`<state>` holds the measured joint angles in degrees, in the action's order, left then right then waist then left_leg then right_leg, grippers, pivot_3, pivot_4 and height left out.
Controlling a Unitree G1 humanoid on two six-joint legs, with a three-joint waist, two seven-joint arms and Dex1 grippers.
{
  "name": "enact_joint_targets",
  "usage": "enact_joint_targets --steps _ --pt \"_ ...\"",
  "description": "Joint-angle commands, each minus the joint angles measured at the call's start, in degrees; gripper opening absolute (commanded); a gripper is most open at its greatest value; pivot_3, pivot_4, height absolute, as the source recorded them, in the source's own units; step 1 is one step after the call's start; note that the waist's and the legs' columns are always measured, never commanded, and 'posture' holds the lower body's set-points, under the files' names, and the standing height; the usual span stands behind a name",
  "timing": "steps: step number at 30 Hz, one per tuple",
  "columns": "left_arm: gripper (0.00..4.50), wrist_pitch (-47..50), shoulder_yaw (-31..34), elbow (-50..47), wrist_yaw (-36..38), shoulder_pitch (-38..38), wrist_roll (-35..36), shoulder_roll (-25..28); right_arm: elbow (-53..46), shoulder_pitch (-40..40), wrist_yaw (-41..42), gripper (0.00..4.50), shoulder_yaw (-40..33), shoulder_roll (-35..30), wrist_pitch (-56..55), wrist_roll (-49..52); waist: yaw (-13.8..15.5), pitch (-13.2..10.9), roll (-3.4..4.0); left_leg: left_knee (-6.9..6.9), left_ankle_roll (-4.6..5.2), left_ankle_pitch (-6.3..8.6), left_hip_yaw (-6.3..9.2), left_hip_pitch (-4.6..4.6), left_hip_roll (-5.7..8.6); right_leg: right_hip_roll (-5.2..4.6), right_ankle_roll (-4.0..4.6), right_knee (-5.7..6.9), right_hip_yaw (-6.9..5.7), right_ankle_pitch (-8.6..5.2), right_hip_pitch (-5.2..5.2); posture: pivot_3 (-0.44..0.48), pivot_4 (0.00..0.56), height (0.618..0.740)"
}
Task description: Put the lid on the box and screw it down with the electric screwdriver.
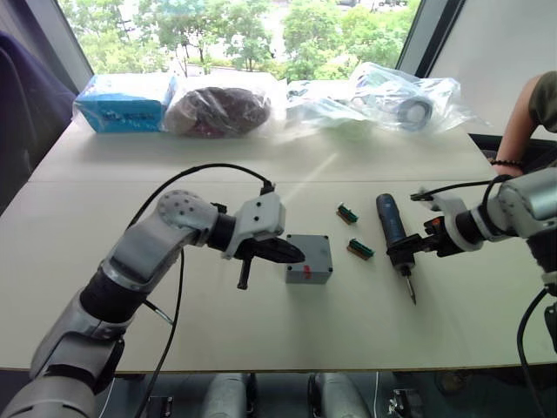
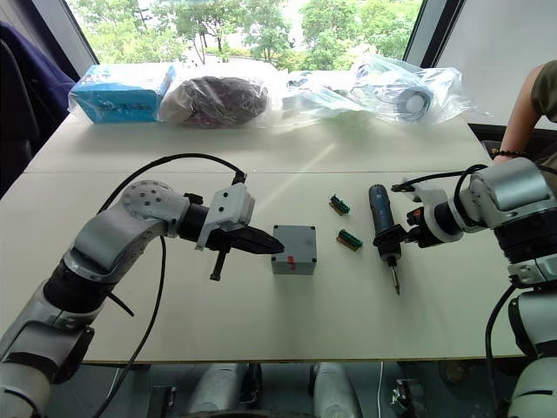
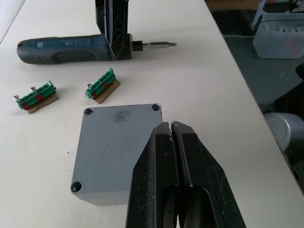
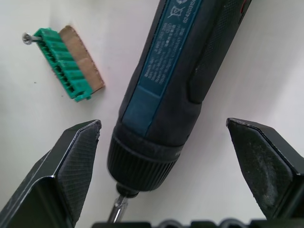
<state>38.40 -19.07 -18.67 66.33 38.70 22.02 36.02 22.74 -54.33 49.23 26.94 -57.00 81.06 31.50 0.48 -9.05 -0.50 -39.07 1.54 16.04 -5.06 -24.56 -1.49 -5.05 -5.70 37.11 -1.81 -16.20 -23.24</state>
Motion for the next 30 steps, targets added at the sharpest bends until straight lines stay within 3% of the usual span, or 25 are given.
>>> enact_joint_targets --steps 1,2,5,11,19,23,26,28,30 --pt "0.00 1.3 2.5 -2.5 -1.9 -0.4 1.2 0.3 5.6 -3.5 4.5 4.47 2.9 1.7 -3.9 -5.3 -0.1 0.0 0.00 -0.01 0.00 0.00 0.00 0.01 -0.01 0.01 0.00 0.00 0.00 0.00 0.01 0.000 0.150 0.740" --pt "0.00 1.5 2.6 -2.6 -2.2 -0.6 1.3 0.3 7.0 -4.0 5.7 4.47 4.3 2.4 -4.9 -6.7 -0.1 0.0 0.00 -0.01 0.00 0.00 -0.01 0.01 -0.01 0.01 0.00 0.00 0.00 0.00 0.01 0.000 0.150 0.740" --pt "0.00 1.9 2.6 -2.8 -3.1 -1.0 1.5 0.2 9.0 -4.8 10.2 3.86 8.6 3.3 -7.8 -11.0 -0.1 0.0 -0.01 -0.03 0.00 0.00 0.00 0.01 -0.02 0.01 0.00 0.01 -0.01 0.00 0.02 0.000 0.150 0.740" --pt "0.00 1.8 2.7 -2.8 -5.0 -1.4 1.3 0.2 8.3 -3.4 18.0 1.86 14.0 1.7 -10.5 -17.3 0.1 0.0 -0.02 -0.04 -0.01 0.00 0.00 0.03 -0.01 0.01 0.00 0.01 -0.02 0.00 0.05 0.000 0.150 0.740" --pt "0.00 1.7 2.7 -2.2 -6.3 -1.7 1.8 -0.5 12.5 -2.8 18.2 1.83 10.5 2.7 -12.6 -22.9 0.4 0.0 -0.06 -0.07 -0.04 -0.02 0.05 0.03 0.04 -0.04 0.00 -0.03 -0.10 0.00 0.16 0.000 0.150 0.740" --pt "0.00 0.6 3.1 0.8 -5.4 -0.9 1.9 -0.6 23.2 -12.2 10.7 1.83 -1.4 5.5 -18.9 -23.0 0.0 0.0 0.00 -0.11 -0.04 -0.02 0.01 0.16 0.04 -0.04 0.03 -0.03 -0.07 0.04 0.28 0.000 0.150 0.740" --pt "0.00 -0.1 4.0 3.5 -4.1 -0.1 2.3 -0.6 26.5 -17.5 4.2 1.83 -12.4 7.3 -20.7 -19.7 0.1 -0.3 0.48 -0.10 -0.28 -0.17 -0.16 0.02 0.08 -0.08 0.03 0.06 0.04 0.09 0.00 0.000 0.150 0.740" --pt "0.00 -0.4 4.5 5.5 -3.1 0.8 2.6 -0.7 22.0 -16.5 -0.4 1.83 -21.5 8.1 -24.2 -16.4 0.0 -0.4 0.53 0.02 -0.42 -0.24 -0.26 -0.09 0.04 -0.06 0.01 0.09 0.12 0.08 -0.22 0.000 0.150 0.740" --pt "0.00 -0.6 4.8 7.6 -2.2 2.0 2.7 -0.8 11.5 -11.6 -4.8 1.83 -31.6 10.0 -27.3 -12.2 0.0 -0.4 0.51 0.08 -0.45 -0.26 -0.24 -0.19 -0.12 0.11 0.01 -0.01 0.09 0.07 -0.29 0.000 0.150 0.740"
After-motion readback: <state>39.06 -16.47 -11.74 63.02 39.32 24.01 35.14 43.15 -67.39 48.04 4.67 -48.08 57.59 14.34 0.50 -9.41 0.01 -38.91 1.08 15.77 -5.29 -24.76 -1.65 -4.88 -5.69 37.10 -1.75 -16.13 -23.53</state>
